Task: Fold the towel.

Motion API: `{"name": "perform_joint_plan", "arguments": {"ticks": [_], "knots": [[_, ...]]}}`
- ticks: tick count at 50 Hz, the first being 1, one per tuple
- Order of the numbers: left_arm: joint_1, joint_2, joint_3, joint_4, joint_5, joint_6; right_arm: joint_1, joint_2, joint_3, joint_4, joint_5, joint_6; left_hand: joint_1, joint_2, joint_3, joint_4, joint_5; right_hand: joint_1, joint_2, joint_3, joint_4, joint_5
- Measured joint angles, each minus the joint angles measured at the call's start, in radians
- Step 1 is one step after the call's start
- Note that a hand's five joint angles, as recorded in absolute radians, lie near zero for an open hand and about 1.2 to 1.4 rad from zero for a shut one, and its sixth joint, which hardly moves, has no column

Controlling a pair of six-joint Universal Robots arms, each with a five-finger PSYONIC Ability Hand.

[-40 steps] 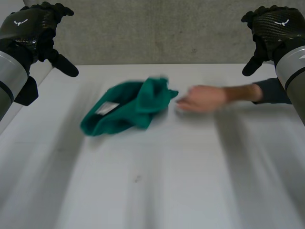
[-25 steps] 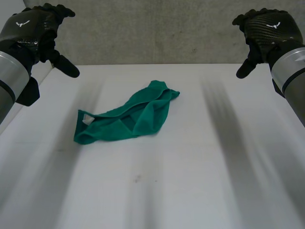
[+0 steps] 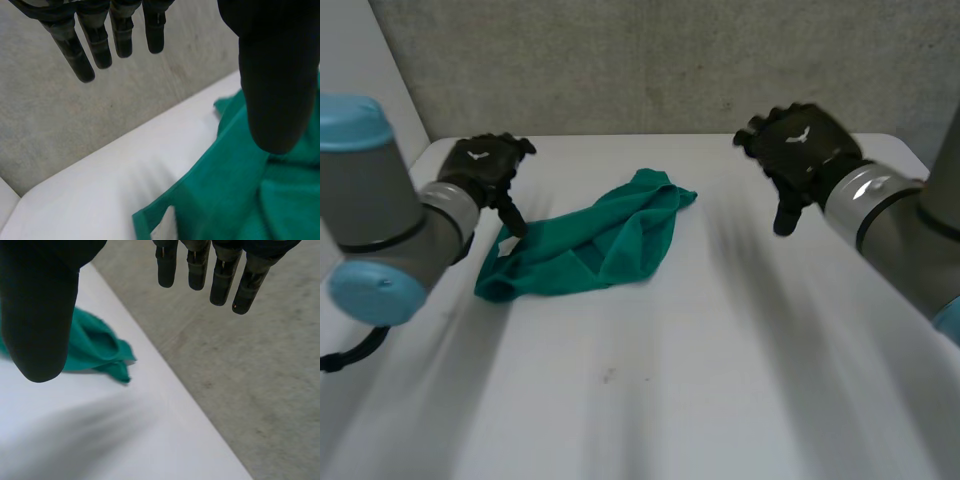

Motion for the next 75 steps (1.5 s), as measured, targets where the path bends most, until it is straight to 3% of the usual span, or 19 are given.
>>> {"name": "perform_joint_plan", "arguments": {"ticks": [9, 16, 26, 32, 36, 39, 47, 54, 58, 65, 67, 69, 70, 75], "knots": [[0.015, -0.278, 0.187, 0.109, 0.033, 0.171, 0.022, 0.067, 0.026, -0.003, 0.005, -0.017, 0.135, 0.135, 0.135, 0.140, 0.135, 0.000, 0.000, 0.000, 0.000, 0.000], [0.020, -0.383, 0.255, 0.069, 0.124, 0.181, 0.018, 0.130, 0.022, -0.007, 0.005, -0.016, 0.157, 0.165, 0.163, 0.168, 0.167, 0.000, 0.000, 0.000, 0.000, 0.000], [0.020, -0.404, 0.266, 0.012, 0.161, 0.159, 0.019, 0.170, 0.012, -0.008, 0.005, -0.016, 0.204, 0.205, 0.204, 0.208, 0.202, 0.000, 0.000, 0.000, 0.000, 0.000], [0.020, -0.423, 0.285, -0.005, 0.160, 0.154, 0.019, 0.180, 0.012, -0.008, 0.005, -0.016, 0.376, 0.361, 0.358, 0.363, 0.351, 0.000, 0.000, 0.000, 0.000, 0.000], [0.020, -0.434, 0.297, -0.006, 0.152, 0.155, 0.018, 0.180, 0.011, -0.008, 0.005, -0.016, 0.826, 0.781, 0.779, 0.786, 0.771, 0.000, 0.000, 0.000, 0.000, 0.000], [0.020, -0.434, 0.301, -0.001, 0.136, 0.157, 0.018, 0.179, 0.011, -0.009, 0.006, -0.015, 0.884, 0.937, 0.933, 0.940, 0.884, 0.000, 0.000, 0.000, 0.000, 0.000], [0.017, -0.354, 0.267, 0.042, 0.031, 0.165, 0.015, 0.167, 0.000, -0.019, 0.031, 0.018, 0.884, 0.948, 0.943, 0.950, 0.884, 0.000, 0.000, 0.000, 0.000, 0.000], [0.008, -0.124, 0.126, 0.138, -0.024, 0.168, -0.018, 0.162, -0.038, -0.037, 0.066, 0.213, 0.884, 0.950, 0.944, 0.951, 0.884, 0.000, 0.000, 0.000, 0.000, 0.000], [-0.004, 0.068, 0.011, 0.186, -0.025, 0.168, -0.050, 0.167, -0.082, -0.022, 0.043, 0.437, 0.884, 0.950, 0.944, 0.951, 0.884, 0.000, 0.000, 0.000, 0.000, 0.000], [-0.031, 0.238, -0.082, 0.199, -0.021, 0.167, -0.069, 0.194, -0.140, 0.037, -0.084, 0.686, 0.884, 0.950, 0.944, 0.951, 0.884, 0.000, 0.000, 0.000, 0.000, 0.000], [-0.056, 0.305, -0.120, 0.198, -0.020, 0.167, -0.069, 0.223, -0.170, 0.070, -0.162, 0.811, 0.884, 0.950, 0.944, 0.951, 0.884, 0.000, 0.000, 0.000, 0.000, 0.000], [-0.072, 0.334, -0.139, 0.197, -0.020, 0.167, -0.068, 0.230, -0.176, 0.077, -0.177, 0.838, 0.884, 0.950, 0.944, 0.951, 0.884, 0.000, 0.000, 0.000, 0.000, 0.000], [-0.089, 0.360, -0.155, 0.196, -0.020, 0.168, -0.061, 0.270, -0.204, 0.096, -0.235, 0.953, 0.884, 0.951, 0.946, 0.951, 0.884, 0.000, 0.000, 0.000, 0.000, 0.000], [-0.121, 0.407, -0.188, 0.195, -0.020, 0.168, -0.027, 0.328, -0.237, 0.105, -0.280, 1.067, 0.884, 0.952, 0.948, 0.951, 0.884, 0.000, 0.000, 0.000, 0.000, 0.000]]}}
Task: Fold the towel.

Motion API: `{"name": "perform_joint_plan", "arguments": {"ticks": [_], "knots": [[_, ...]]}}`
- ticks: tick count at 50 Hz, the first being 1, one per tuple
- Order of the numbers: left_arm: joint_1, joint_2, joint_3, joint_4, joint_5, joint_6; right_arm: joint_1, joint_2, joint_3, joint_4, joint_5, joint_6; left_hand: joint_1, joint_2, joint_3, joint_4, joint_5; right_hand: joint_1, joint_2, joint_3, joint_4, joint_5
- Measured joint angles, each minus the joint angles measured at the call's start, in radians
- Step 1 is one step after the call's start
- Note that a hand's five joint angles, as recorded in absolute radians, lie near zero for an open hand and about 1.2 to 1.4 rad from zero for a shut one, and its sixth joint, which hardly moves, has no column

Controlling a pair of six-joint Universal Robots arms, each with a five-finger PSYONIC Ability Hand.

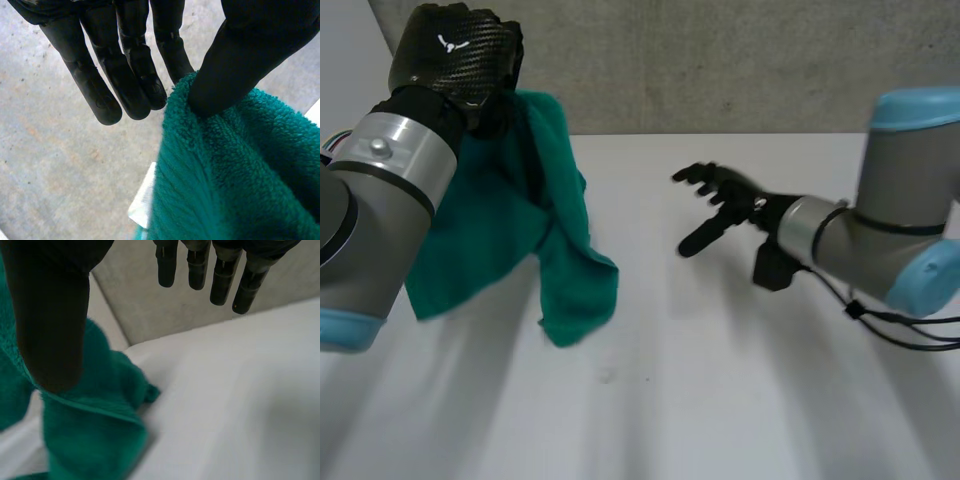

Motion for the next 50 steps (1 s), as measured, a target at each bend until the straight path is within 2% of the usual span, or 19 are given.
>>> {"name": "perform_joint_plan", "arguments": {"ticks": [5, 13, 14, 15, 16, 18, 19, 20, 22, 24, 25, 26, 27, 28, 29, 31, 36, 44, 50], "knots": [[-0.027, 0.057, -0.033, 0.000, -0.002, 0.001, 0.109, 0.108, -0.066, -0.007, -0.009, 0.076, 0.000, 0.000, 0.000, 0.000, 0.000, 0.000, 0.000, 0.000, 0.000, 0.000], [-0.038, 0.112, -0.051, 0.003, -0.003, 0.001, 0.251, 0.258, -0.157, -0.006, 0.025, 0.074, 0.000, 0.000, 0.000, 0.000, 0.000, 0.014, 0.008, 0.009, 0.008, 0.008], [-0.038, 0.115, -0.051, 0.004, -0.003, 0.001, 0.268, 0.272, -0.165, -0.006, 0.039, 0.071, 0.000, 0.000, 0.000, 0.004, 0.000, 0.261, 0.255, 0.255, 0.247, 0.241], [-0.038, 0.115, -0.051, 0.004, -0.004, 0.001, 0.273, 0.276, -0.167, -0.007, 0.046, 0.070, 0.000, 0.000, 0.000, 0.004, 0.000, 0.261, 0.255, 0.255, 0.247, 0.241], [-0.038, 0.115, -0.050, 0.004, -0.004, 0.001, 0.282, 0.280, -0.171, -0.011, 0.073, 0.066, 0.000, 0.000, 0.000, 0.004, 0.000, 0.451, 0.508, 0.486, 0.472, 0.455], [-0.038, 0.115, -0.050, 0.004, -0.004, 0.001, 0.282, 0.280, -0.171, -0.011, 0.073, 0.066, 0.000, 0.000, 0.000, 0.004, 0.000, 0.451, 0.508, 0.486, 0.472, 0.455], [-0.037, 0.113, -0.048, 0.005, -0.004, 0.001, 0.284, 0.272, -0.174, -0.020, 0.116, 0.054, 0.000, 0.000, 0.000, 0.004, 0.000, 0.713, 0.807, 0.782, 0.769, 0.741], [-0.036, 0.108, -0.044, 0.009, -0.004, 0.001, 0.278, 0.243, -0.176, -0.041, 0.188, 0.022, 0.000, 0.000, 0.000, 0.004, 0.000, 0.772, 0.877, 0.869, 0.856, 0.830], [-0.032, 0.103, -0.041, 0.014, -0.005, 0.002, 0.267, 0.210, -0.177, -0.062, 0.241, -0.015, 0.000, 0.000, 0.000, 0.004, 0.000, 0.813, 0.951, 0.959, 0.948, 0.918], [-0.032, 0.103, -0.041, 0.014, -0.005, 0.002, 0.267, 0.210, -0.177, -0.062, 0.241, -0.015, 0.000, 0.000, 0.000, 0.004, 0.000, 0.813, 0.951, 0.959, 0.948, 0.918], [-0.015, 0.087, -0.038, 0.034, -0.005, 0.001, 0.249, 0.173, -0.177, -0.082, 0.279, -0.067, 0.000, 0.000, 0.000, 0.004, 0.000, 0.813, 0.951, 0.959, 0.948, 0.918], [-0.008, 0.080, -0.037, 0.042, -0.005, 0.000, 0.206, 0.089, -0.182, -0.119, 0.310, -0.206, 0.000, 0.000, 0.000, 0.004, 0.000, 0.813, 0.952, 0.968, 0.960, 0.922], [-0.008, 0.080, -0.037, 0.042, -0.005, 0.000, 0.206, 0.089, -0.182, -0.119, 0.310, -0.206, 0.000, 0.000, 0.000, 0.004, 0.000, 0.813, 0.952, 0.968, 0.960, 0.922], [0.008, 0.063, -0.034, 0.056, -0.007, -0.001, 0.173, 0.021, -0.188, -0.146, 0.317, -0.335, 0.000, 0.000, 0.000, 0.004, 0.000, 0.813, 0.952, 0.968, 0.960, 0.922], [0.008, 0.063, -0.034, 0.056, -0.007, -0.001, 0.173, 0.021, -0.188, -0.146, 0.317, -0.335, 0.000, 0.000, 0.000, 0.004, 0.000, 0.813, 0.952, 0.968, 0.960, 0.922], [0.034, 0.022, -0.027, 0.076, -0.010, -0.006, 0.133, -0.074, -0.205, -0.184, 0.313, -0.548, 0.000, 0.000, 0.000, 0.004, 0.000, 0.813, 0.952, 0.968, 0.961, 0.923], [0.034, -0.036, -0.036, 0.082, -0.016, -0.014, 0.118, -0.126, -0.203, -0.197, 0.302, -0.739, 0.000, 0.001, 0.000, 0.004, 0.000, 0.812, 0.952, 0.968, 0.961, 0.923], [-0.034, -0.077, -0.154, 0.076, -0.025, -0.020, 0.131, -0.127, -0.094, -0.159, 0.299, -0.829, 0.000, 0.001, 0.000, 0.004, 0.000, 0.812, 0.952, 0.968, 0.961, 0.928], [-0.111, -0.062, -0.343, 0.045, -0.049, -0.029, 0.125, -0.119, 0.051, -0.136, 0.303, -0.849, 0.000, 0.001, 0.000, 0.004, 0.000, 0.812, 0.952, 0.968, 0.961, 0.929]]}}
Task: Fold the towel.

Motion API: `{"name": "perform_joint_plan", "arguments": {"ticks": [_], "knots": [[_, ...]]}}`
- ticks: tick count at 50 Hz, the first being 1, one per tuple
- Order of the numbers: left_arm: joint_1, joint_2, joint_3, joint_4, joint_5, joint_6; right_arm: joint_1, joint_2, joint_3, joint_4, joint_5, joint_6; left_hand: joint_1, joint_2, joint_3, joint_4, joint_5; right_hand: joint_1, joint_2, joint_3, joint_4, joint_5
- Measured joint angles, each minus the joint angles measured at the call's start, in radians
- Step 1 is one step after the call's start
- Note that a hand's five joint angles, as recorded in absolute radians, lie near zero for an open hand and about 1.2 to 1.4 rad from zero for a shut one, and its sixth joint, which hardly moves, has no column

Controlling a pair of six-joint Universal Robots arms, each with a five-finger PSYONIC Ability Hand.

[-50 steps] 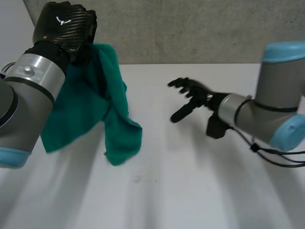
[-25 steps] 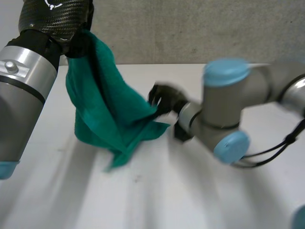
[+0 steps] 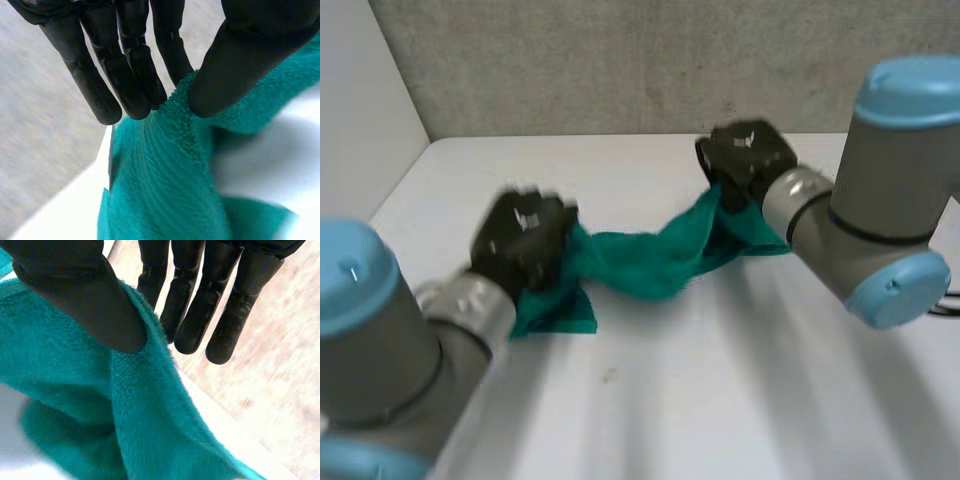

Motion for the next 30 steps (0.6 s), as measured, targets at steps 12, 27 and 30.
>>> {"name": "perform_joint_plan", "arguments": {"ticks": [12, 27, 30], "knots": [[-0.085, 0.074, -0.077, -0.282, -0.010, -0.128, -0.007, -0.018, 0.191, 0.005, -0.014, -0.004, -0.741, -0.801, -0.791, -0.809, -0.751, 0.000, 0.000, 0.000, 0.000, 0.001], [0.070, -0.092, 0.243, -0.358, 0.056, -0.187, -0.002, -0.068, 0.325, -0.009, -0.040, -0.036, -0.752, -0.835, -0.829, -0.840, -0.775, 0.000, 0.000, 0.000, 0.000, 0.001], [0.063, -0.150, 0.267, -0.387, 0.059, -0.199, -0.003, -0.070, 0.343, -0.012, -0.040, -0.050, -0.748, -0.824, -0.824, -0.833, -0.759, 0.000, 0.000, 0.000, 0.000, 0.001]]}}
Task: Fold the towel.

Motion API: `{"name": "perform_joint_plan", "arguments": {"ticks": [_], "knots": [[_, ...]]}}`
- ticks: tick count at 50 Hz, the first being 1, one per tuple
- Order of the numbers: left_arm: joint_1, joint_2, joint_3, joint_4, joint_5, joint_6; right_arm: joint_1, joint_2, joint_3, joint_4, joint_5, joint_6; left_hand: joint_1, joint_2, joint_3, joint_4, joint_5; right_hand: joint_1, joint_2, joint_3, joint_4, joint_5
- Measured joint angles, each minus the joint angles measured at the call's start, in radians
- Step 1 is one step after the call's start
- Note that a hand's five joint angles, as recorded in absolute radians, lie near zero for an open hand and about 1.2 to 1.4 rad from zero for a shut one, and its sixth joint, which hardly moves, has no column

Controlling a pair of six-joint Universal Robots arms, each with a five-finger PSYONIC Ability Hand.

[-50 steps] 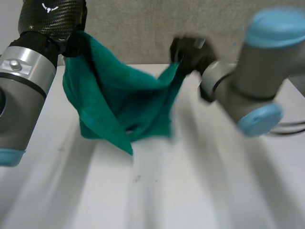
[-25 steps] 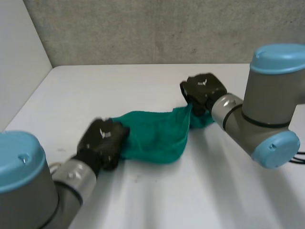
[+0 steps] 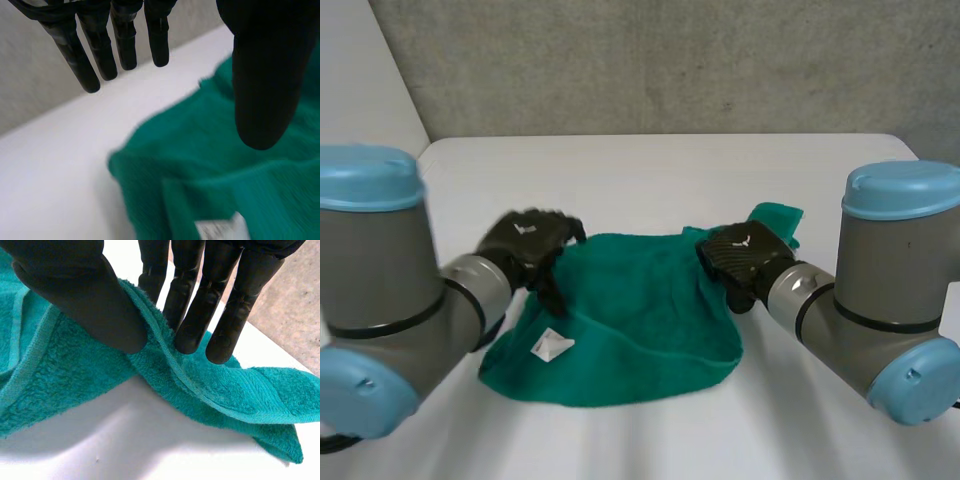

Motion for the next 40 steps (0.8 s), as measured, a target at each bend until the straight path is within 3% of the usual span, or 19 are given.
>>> {"name": "perform_joint_plan", "arguments": {"ticks": [19, 21, 22, 24, 27, 40], "knots": [[-0.029, -0.283, 0.091, -0.044, 0.003, 0.017, -0.004, -0.009, 0.079, -0.035, 0.000, -0.016, 0.191, 0.197, 0.198, 0.203, 0.189, 0.000, 0.000, 0.000, 0.000, 0.000], [-0.032, -0.287, 0.093, -0.042, 0.003, 0.018, -0.004, -0.009, 0.081, -0.037, 0.000, -0.016, 0.201, 0.197, 0.205, 0.211, 0.196, 0.000, 0.000, 0.000, 0.000, 0.000], [-0.037, -0.294, 0.096, -0.039, 0.003, 0.021, -0.004, -0.009, 0.083, -0.040, 0.000, -0.016, 0.537, 0.533, 0.513, 0.530, 0.514, 0.000, 0.000, 0.000, 0.000, 0.000], [-0.040, -0.296, 0.097, -0.036, 0.002, 0.022, -0.005, -0.009, 0.084, -0.041, 0.000, -0.016, 0.703, 0.694, 0.684, 0.706, 0.690, 0.000, 0.000, 0.000, 0.000, 0.000], [-0.044, -0.294, 0.097, -0.025, 0.000, 0.023, -0.007, -0.010, 0.084, -0.042, 0.000, -0.016, 0.748, 0.807, 0.793, 0.821, 0.766, 0.000, 0.000, 0.000, 0.000, 0.000], [-0.048, -0.184, 0.082, 0.013, -0.048, 0.025, -0.034, -0.021, 0.077, -0.040, 0.001, -0.016, 0.748, 0.824, 0.815, 0.829, 0.766, 0.000, 0.000, 0.000, 0.000, 0.000]]}}
